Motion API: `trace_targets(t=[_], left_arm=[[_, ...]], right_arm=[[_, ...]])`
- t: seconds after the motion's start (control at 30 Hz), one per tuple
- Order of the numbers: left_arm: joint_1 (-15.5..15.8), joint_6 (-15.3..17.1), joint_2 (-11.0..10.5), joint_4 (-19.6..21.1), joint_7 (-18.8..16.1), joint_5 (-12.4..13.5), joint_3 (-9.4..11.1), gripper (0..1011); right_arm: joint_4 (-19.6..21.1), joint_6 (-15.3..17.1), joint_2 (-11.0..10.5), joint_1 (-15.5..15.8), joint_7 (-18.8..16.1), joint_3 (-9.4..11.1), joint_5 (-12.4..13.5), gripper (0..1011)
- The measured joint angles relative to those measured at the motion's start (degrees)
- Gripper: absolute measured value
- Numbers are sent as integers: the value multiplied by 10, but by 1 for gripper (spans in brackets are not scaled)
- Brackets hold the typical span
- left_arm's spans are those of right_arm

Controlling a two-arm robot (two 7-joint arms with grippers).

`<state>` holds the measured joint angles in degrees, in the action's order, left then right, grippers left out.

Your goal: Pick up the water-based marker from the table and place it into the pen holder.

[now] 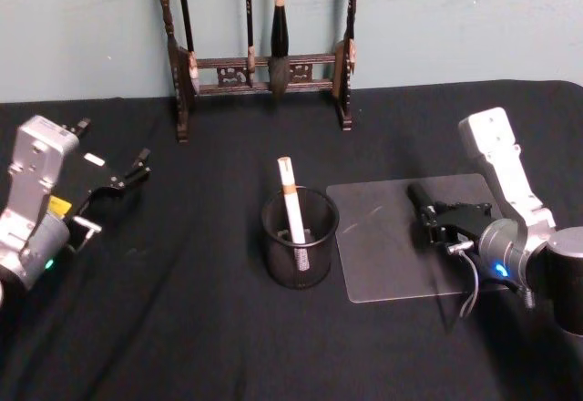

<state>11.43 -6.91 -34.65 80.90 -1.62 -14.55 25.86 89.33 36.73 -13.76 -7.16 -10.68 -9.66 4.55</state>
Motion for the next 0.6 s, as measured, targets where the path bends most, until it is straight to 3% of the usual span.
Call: trace_targets(t=[0.3,0.43,0.6], left_arm=[[0,0,0,0,0,0,0,1001],[0,0,0,0,0,0,0,1001],[0,0,0,0,0,0,0,1001]], right_arm=[[10,-24,5,6,-18,10,6,199],[20,-57,11,9,-30,19,17,199],[34,-125,16,15,-40,23,32,199]])
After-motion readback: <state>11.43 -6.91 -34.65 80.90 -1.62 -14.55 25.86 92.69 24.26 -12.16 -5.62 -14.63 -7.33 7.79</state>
